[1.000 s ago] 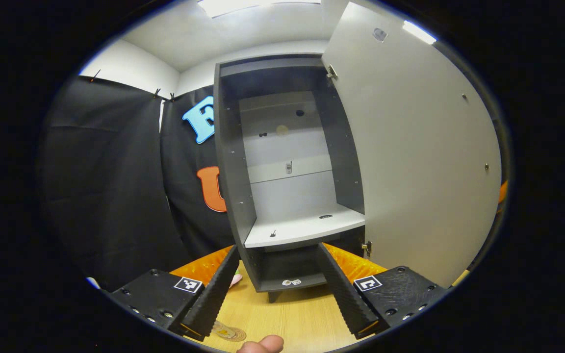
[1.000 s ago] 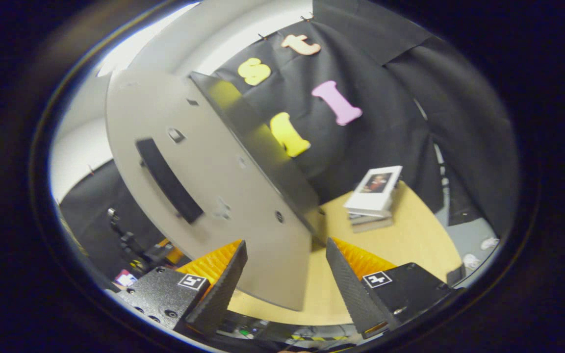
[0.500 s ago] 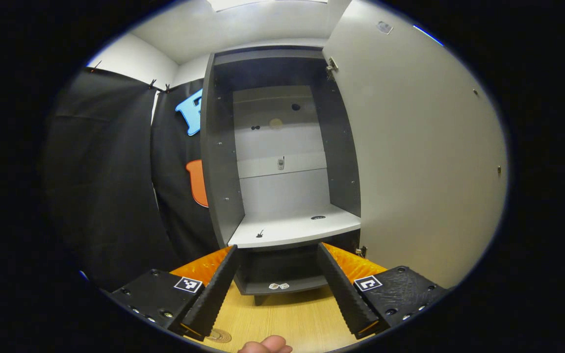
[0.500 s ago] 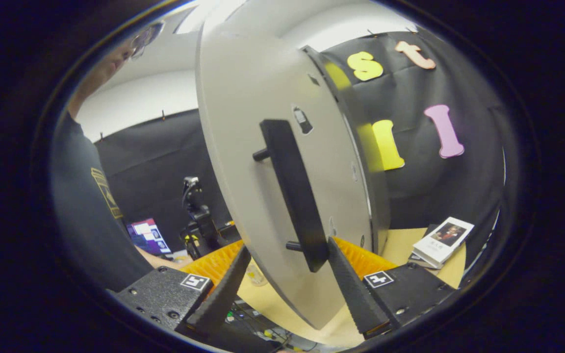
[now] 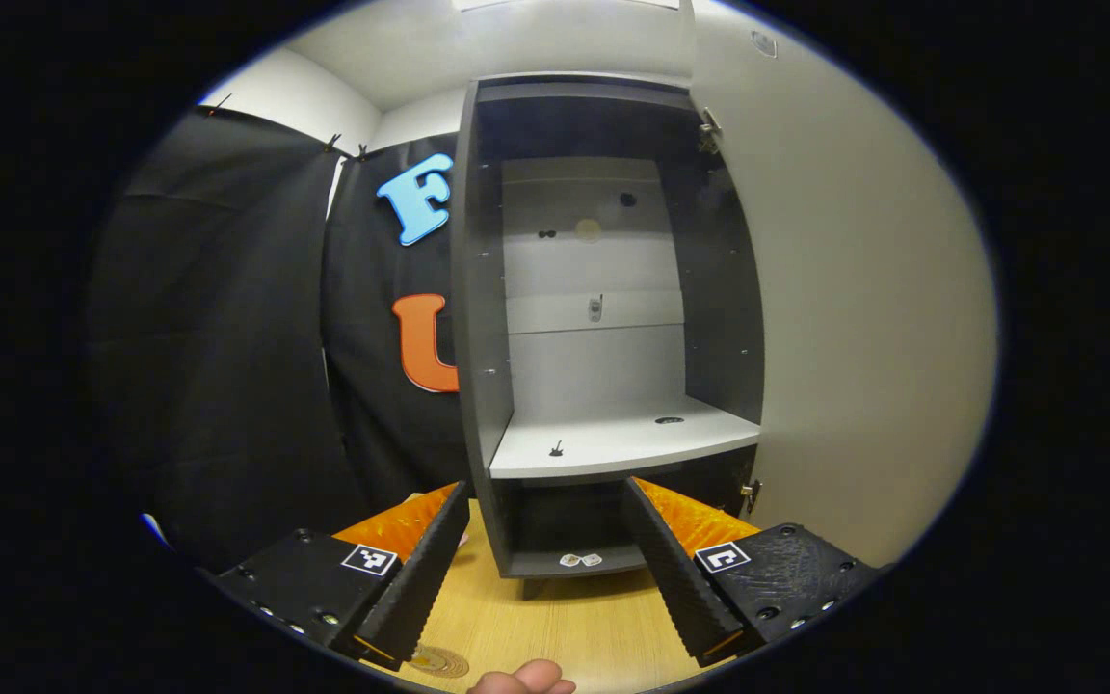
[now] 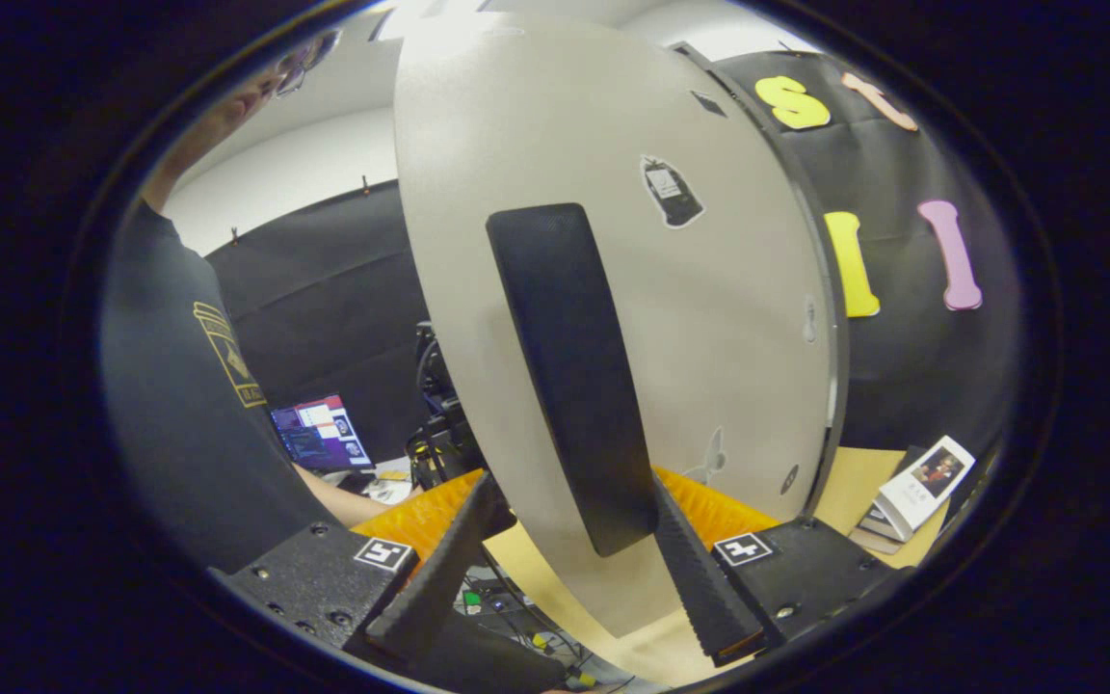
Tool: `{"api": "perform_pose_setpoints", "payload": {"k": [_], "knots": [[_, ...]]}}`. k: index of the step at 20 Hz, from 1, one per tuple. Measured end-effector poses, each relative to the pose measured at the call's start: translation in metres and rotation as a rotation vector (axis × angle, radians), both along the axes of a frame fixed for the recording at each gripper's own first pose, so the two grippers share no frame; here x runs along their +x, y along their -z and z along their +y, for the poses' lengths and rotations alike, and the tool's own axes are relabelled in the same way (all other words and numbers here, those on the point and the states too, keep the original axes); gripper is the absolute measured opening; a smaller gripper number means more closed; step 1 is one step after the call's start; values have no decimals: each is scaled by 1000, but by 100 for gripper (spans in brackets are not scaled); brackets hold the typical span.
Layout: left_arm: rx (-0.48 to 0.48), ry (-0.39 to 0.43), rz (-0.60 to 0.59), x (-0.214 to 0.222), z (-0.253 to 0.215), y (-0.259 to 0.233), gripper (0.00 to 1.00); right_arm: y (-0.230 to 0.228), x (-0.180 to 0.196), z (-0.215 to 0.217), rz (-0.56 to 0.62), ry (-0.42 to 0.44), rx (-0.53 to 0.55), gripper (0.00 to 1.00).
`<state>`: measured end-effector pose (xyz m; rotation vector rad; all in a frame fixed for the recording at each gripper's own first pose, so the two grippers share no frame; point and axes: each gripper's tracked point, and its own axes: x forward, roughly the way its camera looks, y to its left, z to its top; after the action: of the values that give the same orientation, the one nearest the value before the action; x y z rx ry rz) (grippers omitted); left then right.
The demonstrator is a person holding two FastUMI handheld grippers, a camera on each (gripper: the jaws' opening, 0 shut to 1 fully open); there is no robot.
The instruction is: Open the cabinet door with the right hand, grasp the bottle in the cabinet with the left hand and place it on the coaster, then close the cabinet door with the right hand.
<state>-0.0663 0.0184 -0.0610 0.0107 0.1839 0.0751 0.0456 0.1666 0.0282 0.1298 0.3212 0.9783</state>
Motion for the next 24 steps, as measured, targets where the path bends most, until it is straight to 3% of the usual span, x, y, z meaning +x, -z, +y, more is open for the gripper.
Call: {"api": "perform_pose_setpoints", "payload": {"k": [2,3,6,7,9,10,11,12,15,16,21,22,23,24], "knots": [[-10,-34,17,-4,19,6,96,-6,1,12,5,-30,30,94],[-15,-54,25,-7,28,8,96,-8,5,17,6,-42,42,99],[-27,-118,38,-17,59,13,96,-9,19,30,-1,-64,49,99],[-24,-139,47,-20,68,15,96,-8,19,34,8,-74,53,94],[-13,-178,70,-28,88,23,96,-9,22,44,15,-88,64,99],[-7,-197,71,-32,97,23,96,-10,25,47,13,-93,67,94],[-5,-215,73,-36,104,23,96,-10,27,51,14,-101,70,99],[-9,-226,77,-39,108,26,96,-11,31,53,20,-116,72,94],[-11,-262,109,-47,119,33,96,-10,37,63,27,-146,80,98],[-12,-271,109,-48,123,33,96,-11,41,65,25,-149,81,93],[-2,-303,112,-54,139,32,96,-15,54,85,21,-179,94,92],[2,-312,119,-56,140,35,96,-14,56,90,24,-184,91,100],[3,-322,119,-55,144,35,100,-10,59,96,26,-190,85,92],[-2,-331,121,-56,148,36,96,-9,61,101,29,-200,80,92]]}}
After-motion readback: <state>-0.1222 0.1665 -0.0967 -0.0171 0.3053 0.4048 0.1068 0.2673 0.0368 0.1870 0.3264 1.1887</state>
